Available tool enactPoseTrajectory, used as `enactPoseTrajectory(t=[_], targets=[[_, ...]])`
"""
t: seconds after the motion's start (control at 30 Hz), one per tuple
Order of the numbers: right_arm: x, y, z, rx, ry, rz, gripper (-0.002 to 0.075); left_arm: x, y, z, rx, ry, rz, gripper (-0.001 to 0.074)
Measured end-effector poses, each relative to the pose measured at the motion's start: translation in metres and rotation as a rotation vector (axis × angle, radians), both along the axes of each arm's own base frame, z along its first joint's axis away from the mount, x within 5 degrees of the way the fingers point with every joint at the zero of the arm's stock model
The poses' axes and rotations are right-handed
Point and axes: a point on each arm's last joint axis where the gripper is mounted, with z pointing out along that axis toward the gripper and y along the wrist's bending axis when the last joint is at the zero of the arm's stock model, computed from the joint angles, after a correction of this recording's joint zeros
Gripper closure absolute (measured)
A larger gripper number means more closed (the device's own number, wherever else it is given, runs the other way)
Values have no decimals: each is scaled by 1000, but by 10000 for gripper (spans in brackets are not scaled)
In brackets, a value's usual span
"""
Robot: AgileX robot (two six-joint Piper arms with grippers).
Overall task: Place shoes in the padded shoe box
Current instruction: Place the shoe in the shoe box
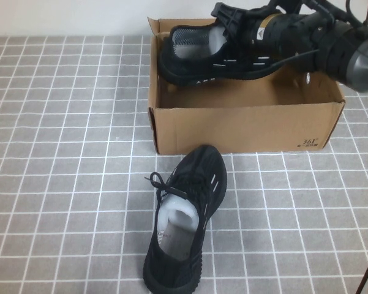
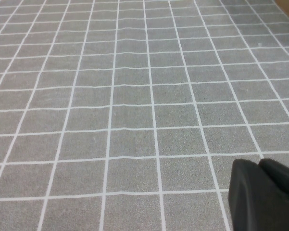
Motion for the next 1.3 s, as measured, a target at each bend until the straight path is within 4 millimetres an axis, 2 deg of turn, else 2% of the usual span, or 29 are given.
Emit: enactPoseTrajectory(t=[0.37,0.53,0.67,0.93,1.3], targets=[[7,12,-31,34,57,-7,716,0,0,0,0,0,0,738],[8,12,-43,19,108,-20,716,0,0,0,0,0,0,738],[9,11,-48,110,157,-79,716,0,0,0,0,0,0,738],[10,8,-44,85,126,-69,716,0,0,0,0,0,0,738],[0,5,-10,76,77,-60,716,0,0,0,0,0,0,738]])
